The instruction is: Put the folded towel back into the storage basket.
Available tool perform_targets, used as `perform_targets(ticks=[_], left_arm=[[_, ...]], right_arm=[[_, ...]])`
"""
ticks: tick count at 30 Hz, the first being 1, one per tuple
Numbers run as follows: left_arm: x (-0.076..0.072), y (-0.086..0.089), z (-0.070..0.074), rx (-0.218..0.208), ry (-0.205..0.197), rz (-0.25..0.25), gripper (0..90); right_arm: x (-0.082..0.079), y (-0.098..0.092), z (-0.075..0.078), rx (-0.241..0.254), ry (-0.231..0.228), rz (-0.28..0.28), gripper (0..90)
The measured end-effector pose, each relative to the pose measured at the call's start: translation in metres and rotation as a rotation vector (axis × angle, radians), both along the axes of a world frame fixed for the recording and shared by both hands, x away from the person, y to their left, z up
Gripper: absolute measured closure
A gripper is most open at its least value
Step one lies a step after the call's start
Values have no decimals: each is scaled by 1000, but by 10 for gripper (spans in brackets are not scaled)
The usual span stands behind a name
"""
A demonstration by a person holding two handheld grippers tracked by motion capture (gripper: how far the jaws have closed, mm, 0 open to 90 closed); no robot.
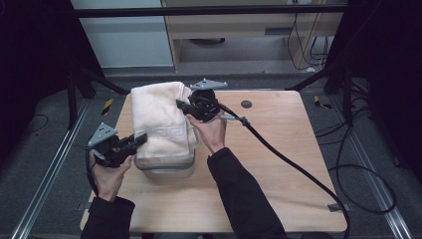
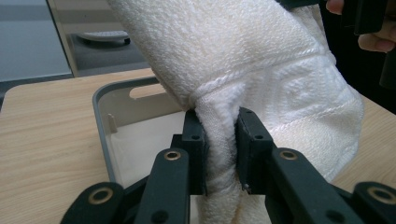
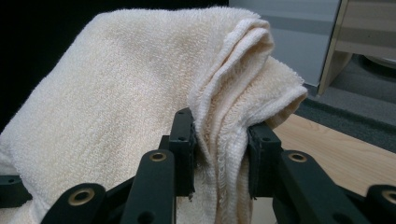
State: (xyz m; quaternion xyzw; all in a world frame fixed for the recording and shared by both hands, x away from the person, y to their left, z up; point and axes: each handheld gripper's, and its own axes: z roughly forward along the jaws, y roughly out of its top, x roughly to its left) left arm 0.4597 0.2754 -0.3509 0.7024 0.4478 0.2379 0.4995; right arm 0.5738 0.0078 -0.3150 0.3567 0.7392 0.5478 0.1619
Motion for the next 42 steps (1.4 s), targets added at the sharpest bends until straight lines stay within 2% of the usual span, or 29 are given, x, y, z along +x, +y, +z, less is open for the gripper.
perform_targets(ticks=[18,42], left_arm=[[13,8,-20,47,74,22,750],[30,5,-53,115,145,40,748]], right_arm=[[12,17,-33,-39,48,-22,684],[23,22,-74,-77,103,-48,677]])
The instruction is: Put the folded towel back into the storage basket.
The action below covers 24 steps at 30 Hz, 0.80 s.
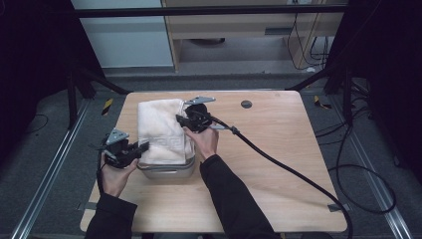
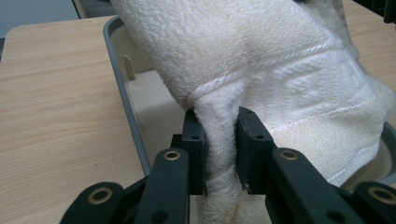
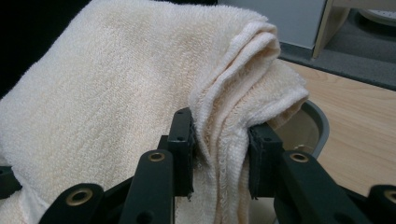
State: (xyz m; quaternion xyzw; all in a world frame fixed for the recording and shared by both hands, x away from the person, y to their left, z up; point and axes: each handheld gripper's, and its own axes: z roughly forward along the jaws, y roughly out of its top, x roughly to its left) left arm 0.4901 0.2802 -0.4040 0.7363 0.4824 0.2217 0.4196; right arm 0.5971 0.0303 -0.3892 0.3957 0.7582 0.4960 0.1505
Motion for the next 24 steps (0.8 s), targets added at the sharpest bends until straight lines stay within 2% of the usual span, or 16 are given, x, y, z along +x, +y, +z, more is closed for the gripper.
perform_targets(ticks=[5,13,16,24], left_arm=[[3,-1,-6,14,10,8,747],[8,-4,-15,63,31,14,747],[9,-5,-17,65,37,11,745],[11,-6,-24,81,60,26,715]], right_arm=[[3,1,-8,-5,15,-3,675],[5,4,-23,-34,33,-11,671],[5,3,-27,-32,39,-15,667],[3,4,-34,-101,36,-3,632]])
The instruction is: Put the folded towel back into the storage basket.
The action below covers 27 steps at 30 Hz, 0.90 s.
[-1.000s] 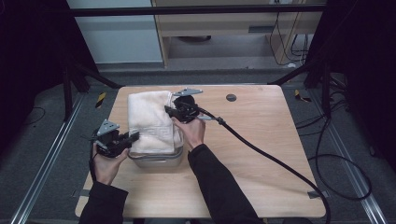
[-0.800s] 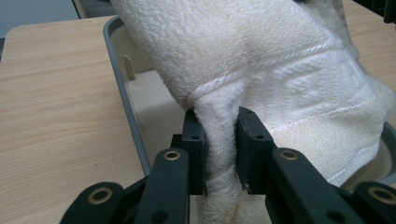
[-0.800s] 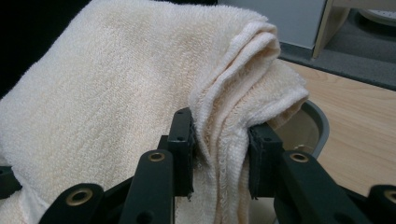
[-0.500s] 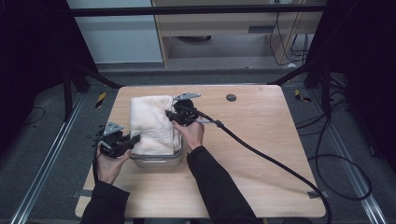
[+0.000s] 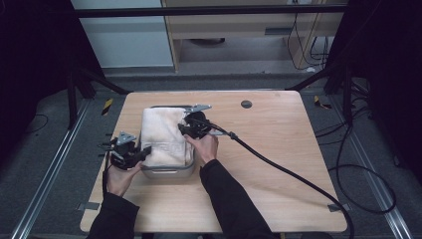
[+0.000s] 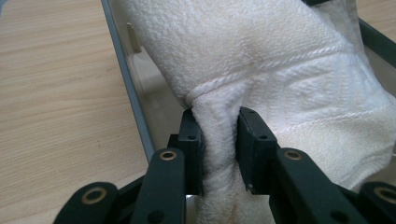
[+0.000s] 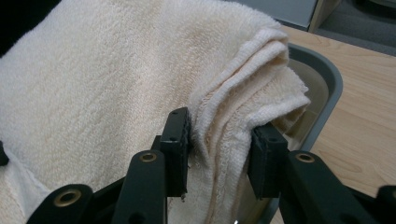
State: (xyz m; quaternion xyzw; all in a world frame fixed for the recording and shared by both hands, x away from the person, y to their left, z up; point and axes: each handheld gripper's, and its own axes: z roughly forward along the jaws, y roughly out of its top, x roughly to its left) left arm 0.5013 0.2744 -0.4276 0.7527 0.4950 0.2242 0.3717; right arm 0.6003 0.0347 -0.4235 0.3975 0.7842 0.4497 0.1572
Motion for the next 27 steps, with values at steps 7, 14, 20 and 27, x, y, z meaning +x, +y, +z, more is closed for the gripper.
perform_targets(ticks=[7,14,20,27], left_arm=[[2,0,-2,13,22,17,648],[0,2,2,10,-16,32,591],[-9,5,15,-43,-89,30,552],[-22,4,26,-63,-145,18,503]], right_arm=[[-2,1,-7,-65,-16,17,614],[-5,-1,-4,-100,-47,23,594],[-11,-10,5,-61,-81,31,567],[-23,-36,24,-10,-103,31,454]])
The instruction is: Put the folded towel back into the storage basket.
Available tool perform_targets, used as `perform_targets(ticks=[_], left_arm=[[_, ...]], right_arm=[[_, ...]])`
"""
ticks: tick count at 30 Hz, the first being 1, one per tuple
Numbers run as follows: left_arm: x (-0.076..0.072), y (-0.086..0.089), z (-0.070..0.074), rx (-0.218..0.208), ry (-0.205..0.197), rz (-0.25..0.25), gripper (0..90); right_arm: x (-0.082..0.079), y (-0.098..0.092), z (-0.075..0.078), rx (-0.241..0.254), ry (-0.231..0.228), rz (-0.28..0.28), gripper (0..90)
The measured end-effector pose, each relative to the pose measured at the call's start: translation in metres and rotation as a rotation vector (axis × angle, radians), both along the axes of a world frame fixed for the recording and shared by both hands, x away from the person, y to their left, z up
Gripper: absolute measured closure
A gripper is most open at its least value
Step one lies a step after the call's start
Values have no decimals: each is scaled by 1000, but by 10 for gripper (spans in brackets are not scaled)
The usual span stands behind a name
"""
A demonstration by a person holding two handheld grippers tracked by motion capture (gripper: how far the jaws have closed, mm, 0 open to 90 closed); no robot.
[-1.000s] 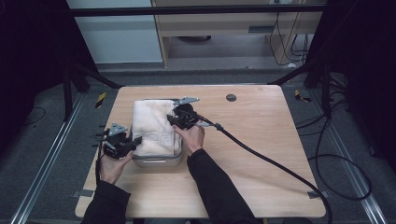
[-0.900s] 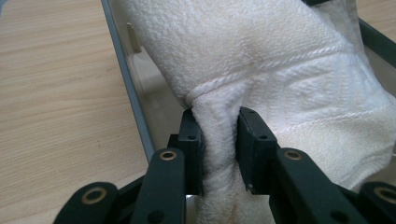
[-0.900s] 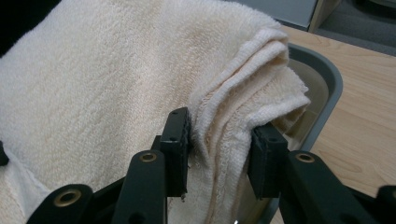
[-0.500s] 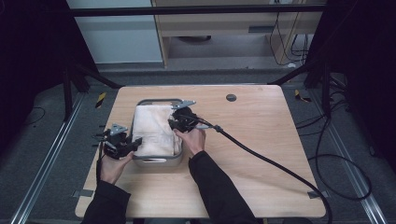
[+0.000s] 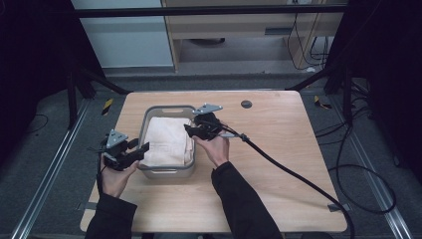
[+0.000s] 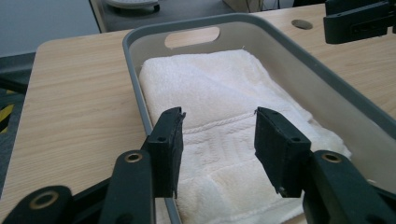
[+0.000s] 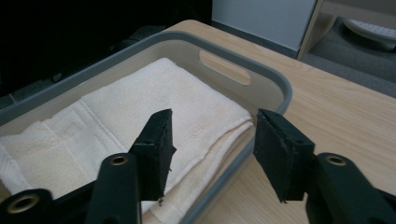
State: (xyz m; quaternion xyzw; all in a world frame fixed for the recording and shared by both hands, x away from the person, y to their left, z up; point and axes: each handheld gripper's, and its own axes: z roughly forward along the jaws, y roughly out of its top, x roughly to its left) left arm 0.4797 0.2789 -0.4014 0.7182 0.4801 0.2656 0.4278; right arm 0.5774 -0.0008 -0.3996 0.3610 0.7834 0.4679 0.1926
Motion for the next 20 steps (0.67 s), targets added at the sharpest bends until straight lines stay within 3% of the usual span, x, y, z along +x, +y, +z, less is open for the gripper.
perform_targets(ticks=[10,15,20], left_arm=[[-18,2,0,-33,-50,-20,372],[-27,1,-3,-35,-65,-39,328],[-40,1,-9,-36,-70,-66,294]], right_arm=[[-27,-53,14,23,-28,-11,214],[-45,-89,13,35,-39,-31,173],[-64,-132,0,40,-36,-71,155]])
